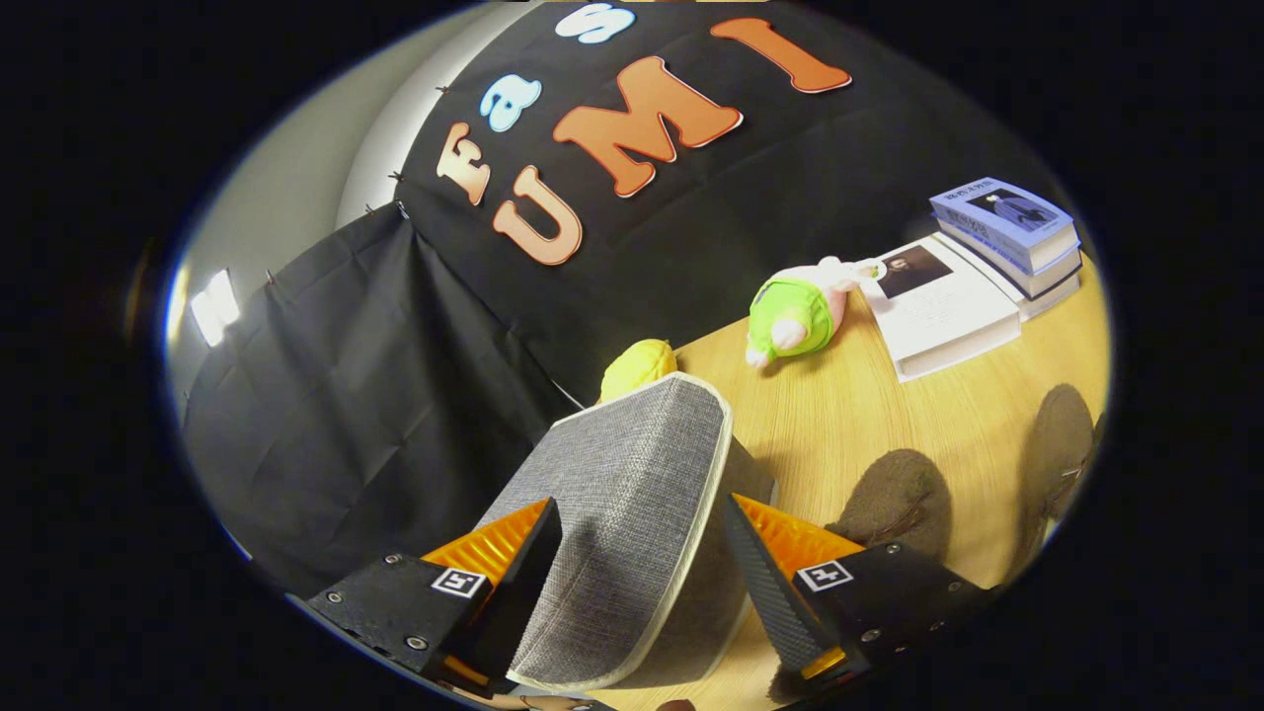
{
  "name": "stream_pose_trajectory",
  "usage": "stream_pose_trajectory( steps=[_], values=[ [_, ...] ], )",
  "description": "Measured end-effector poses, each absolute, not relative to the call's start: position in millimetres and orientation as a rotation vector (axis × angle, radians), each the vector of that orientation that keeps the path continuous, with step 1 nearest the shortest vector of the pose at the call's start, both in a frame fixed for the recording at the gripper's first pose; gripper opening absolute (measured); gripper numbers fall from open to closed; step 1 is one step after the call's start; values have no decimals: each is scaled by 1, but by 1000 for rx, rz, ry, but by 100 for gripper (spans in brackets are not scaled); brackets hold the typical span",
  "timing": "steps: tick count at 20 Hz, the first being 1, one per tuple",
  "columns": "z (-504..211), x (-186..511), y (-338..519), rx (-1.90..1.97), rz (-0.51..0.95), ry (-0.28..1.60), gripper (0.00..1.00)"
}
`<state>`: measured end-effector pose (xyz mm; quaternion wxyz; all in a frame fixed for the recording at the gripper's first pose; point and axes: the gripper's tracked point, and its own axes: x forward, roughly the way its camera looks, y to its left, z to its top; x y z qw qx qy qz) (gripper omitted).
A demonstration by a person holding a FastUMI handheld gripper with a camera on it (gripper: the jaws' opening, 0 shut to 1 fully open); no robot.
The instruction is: Open the storage box then place both shoes into the box .Put the left shoe in first, then the right shoe, with the right side of both shoes facing outward in a uniform manner.
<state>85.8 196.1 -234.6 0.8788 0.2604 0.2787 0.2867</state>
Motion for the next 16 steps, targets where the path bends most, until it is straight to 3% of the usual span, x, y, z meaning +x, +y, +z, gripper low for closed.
stream_pose_trajectory(
  steps=[10, 12, 16],
  values=[
    [-240, 86, 210, 775, 639, 647, 97],
    [-241, 89, 206, 808, 622, 643, 92],
    [-234, 90, 200, 873, 617, 630, 71]
  ],
)
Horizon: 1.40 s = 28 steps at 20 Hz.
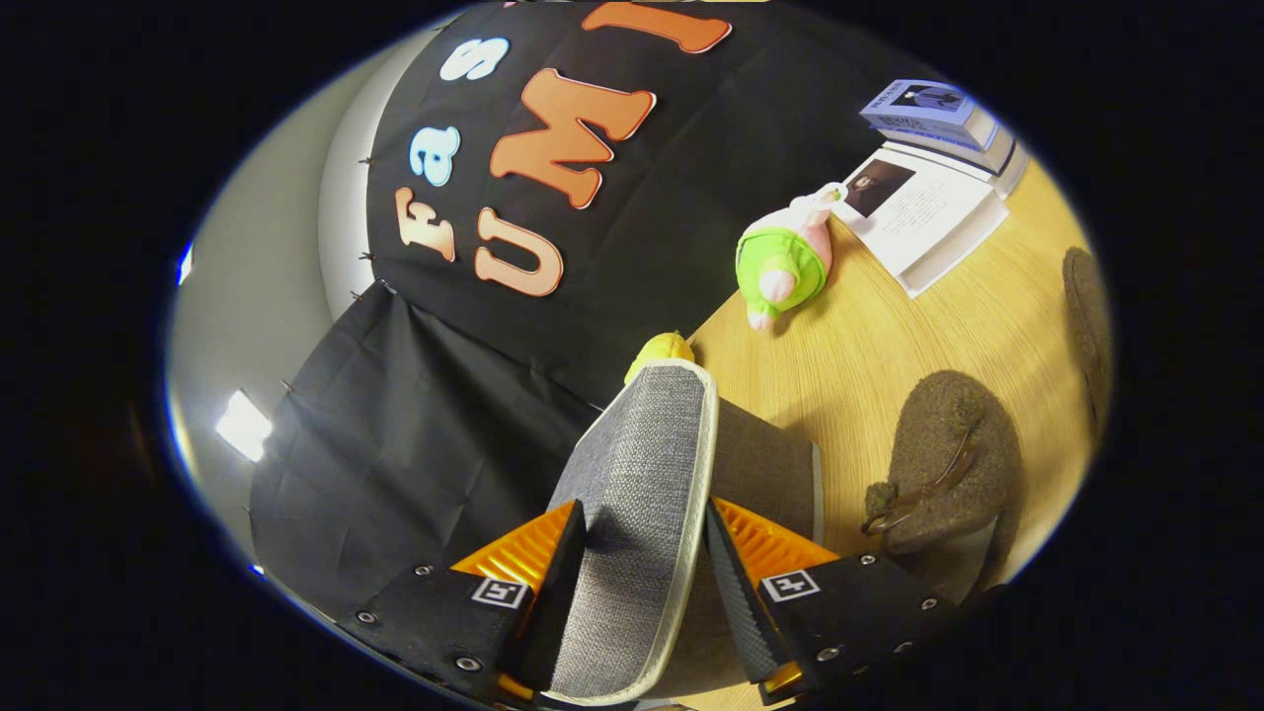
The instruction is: Open the storage box then place both shoes into the box .Put the left shoe in first, then the right shoe, with the right side of both shoes facing outward in a uniform manner.
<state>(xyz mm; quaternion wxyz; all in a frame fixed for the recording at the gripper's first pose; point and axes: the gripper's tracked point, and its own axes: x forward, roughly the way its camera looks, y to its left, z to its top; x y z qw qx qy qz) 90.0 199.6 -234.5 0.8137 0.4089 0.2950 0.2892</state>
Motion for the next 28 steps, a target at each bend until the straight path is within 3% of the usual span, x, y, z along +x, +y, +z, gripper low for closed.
stream_pose_trajectory(
  steps=[2, 4, 5, 7, 9, 28],
  values=[
    [-233, 88, 198, 880, 627, 631, 63],
    [-229, 89, 195, 896, 621, 615, 49],
    [-224, 90, 195, 910, 623, 611, 35],
    [-217, 91, 194, 944, 615, 599, 18],
    [-204, 91, 195, 948, 609, 579, 8],
    [-71, 68, 303, 920, 653, 494, 5]
  ],
)
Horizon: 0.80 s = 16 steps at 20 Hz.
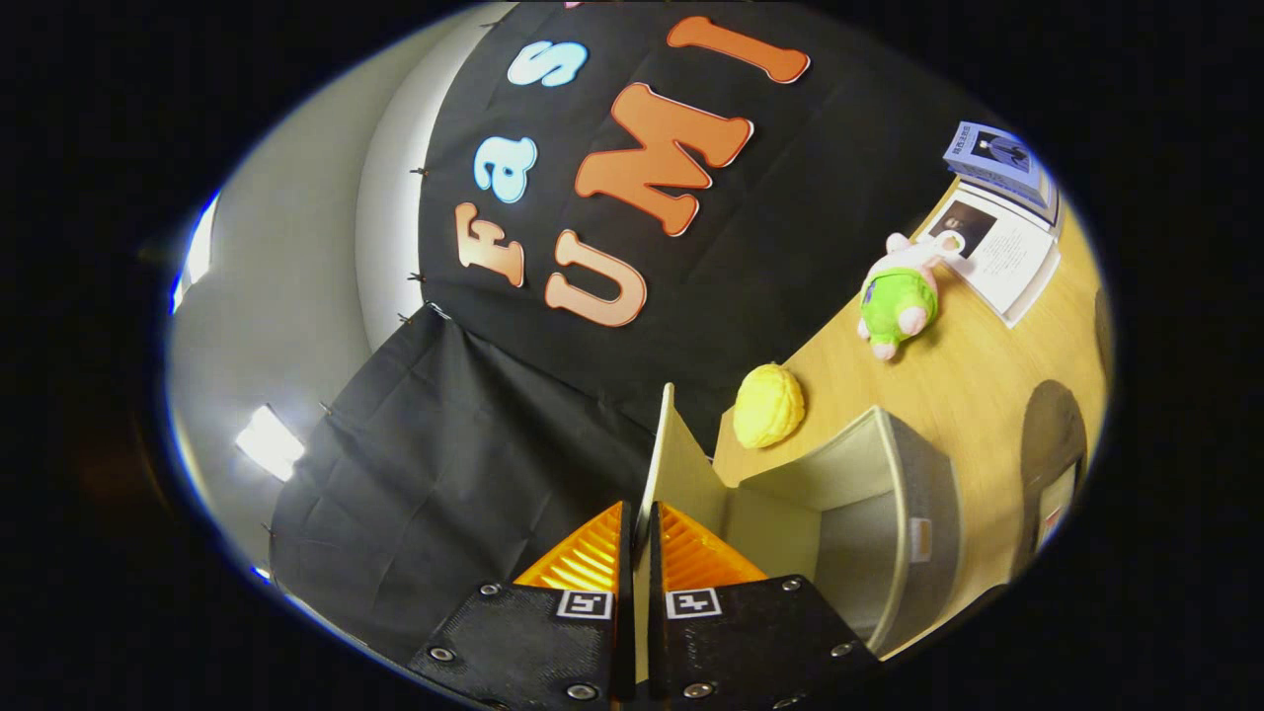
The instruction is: Open the storage box then place both shoes into the box .Put the left shoe in first, then the right shoe, with the right side of both shoes facing outward in a uniform manner.
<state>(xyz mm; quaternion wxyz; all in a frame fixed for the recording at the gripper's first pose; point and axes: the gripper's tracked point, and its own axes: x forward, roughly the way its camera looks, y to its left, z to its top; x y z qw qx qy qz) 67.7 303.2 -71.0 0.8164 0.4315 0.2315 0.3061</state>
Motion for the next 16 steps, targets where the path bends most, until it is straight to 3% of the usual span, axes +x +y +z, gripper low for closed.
stream_pose_trajectory(
  steps=[8, 11, 12, 13, 16],
  values=[
    [-54, 65, 372, 850, 652, 493, 8],
    [-55, 62, 408, 811, 710, 514, 17],
    [-57, 58, 416, 780, 720, 523, 24],
    [-63, 55, 423, 739, 721, 533, 39],
    [-74, 48, 425, 653, 704, 541, 97]
  ],
)
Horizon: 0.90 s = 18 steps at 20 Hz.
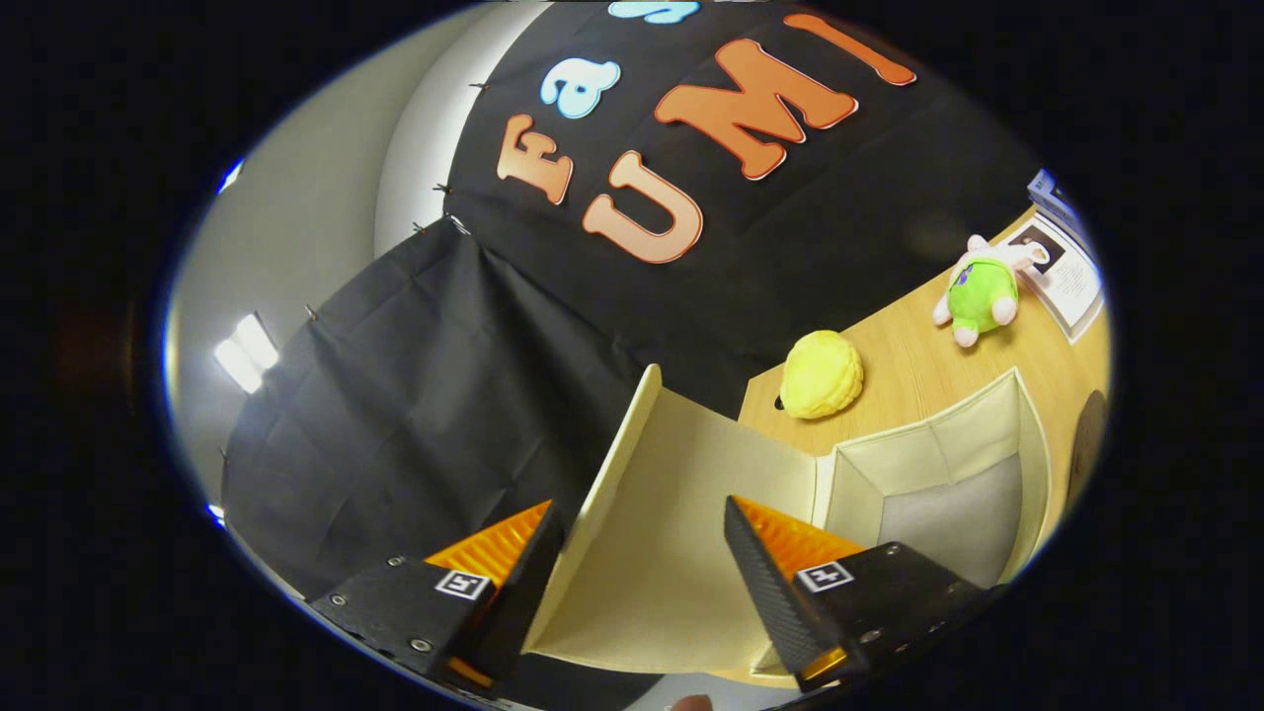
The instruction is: Open the storage box then place both shoes into the box .Put the left shoe in first, then the right shoe, with the right side of both shoes facing outward in a uniform manner.
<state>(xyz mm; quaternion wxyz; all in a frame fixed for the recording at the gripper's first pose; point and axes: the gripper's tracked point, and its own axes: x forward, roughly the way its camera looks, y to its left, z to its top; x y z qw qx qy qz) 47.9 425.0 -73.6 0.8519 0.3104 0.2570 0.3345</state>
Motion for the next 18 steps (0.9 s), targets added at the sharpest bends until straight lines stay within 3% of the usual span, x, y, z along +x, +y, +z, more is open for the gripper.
stream_pose_trajectory(
  steps=[7, 18],
  values=[
    [-81, 62, 364, 544, 586, 467, 98],
    [-146, 85, 184, 355, 276, 415, 98]
  ],
)
